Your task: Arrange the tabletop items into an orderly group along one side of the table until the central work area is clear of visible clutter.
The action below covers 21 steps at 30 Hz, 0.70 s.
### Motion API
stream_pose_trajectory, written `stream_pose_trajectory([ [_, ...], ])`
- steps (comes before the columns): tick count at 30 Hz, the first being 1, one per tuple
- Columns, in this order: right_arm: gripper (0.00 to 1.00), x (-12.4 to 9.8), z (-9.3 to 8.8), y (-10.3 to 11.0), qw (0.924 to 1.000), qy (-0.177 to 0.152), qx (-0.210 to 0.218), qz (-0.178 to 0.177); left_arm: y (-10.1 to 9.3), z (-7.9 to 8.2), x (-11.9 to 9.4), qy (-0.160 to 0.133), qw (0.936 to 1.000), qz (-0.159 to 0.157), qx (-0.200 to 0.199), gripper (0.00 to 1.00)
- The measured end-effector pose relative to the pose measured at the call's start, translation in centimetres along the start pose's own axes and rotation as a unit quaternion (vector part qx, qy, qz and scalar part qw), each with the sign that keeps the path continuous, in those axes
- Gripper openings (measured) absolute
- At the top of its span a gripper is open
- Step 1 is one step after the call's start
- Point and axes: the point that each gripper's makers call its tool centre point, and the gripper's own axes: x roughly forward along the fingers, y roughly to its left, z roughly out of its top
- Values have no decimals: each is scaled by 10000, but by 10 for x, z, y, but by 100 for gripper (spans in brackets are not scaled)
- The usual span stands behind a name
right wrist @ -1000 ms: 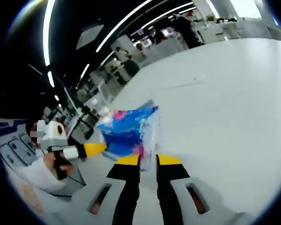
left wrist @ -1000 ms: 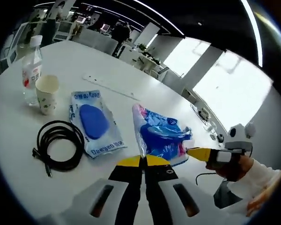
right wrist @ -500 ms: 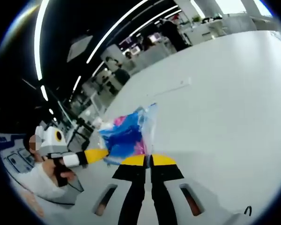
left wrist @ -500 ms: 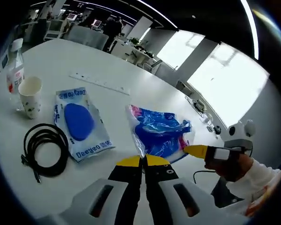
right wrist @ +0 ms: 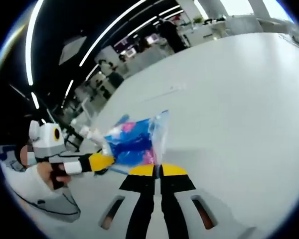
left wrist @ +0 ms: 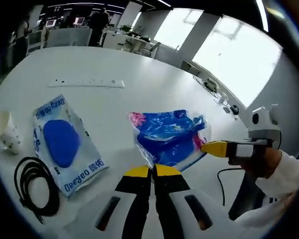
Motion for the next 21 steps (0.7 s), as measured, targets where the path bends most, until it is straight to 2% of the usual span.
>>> stream_pose_trajectory([
  [5, 0, 7, 5, -26, 9998, 68, -37, -162, -6, 7, 20, 150, 9998, -17, 152, 0],
  [9, 0, 14, 8, -41, 9995, 147, -68, -264, -7, 7, 36, 321, 9990, -14, 294, 0],
  [14, 0, 28, 11, -52, 9987, 296, -252, -318, 0, 7, 53, 461, 9987, 88, 221, 0],
  [17, 0, 40, 10, -62, 9982, 396, -290, -343, 6, 4, 61, 573, 9980, 154, 206, 0],
  [21, 0, 52, 6, -67, 9977, 472, -286, -388, 13, 0, 69, 689, 9971, 252, 193, 0],
])
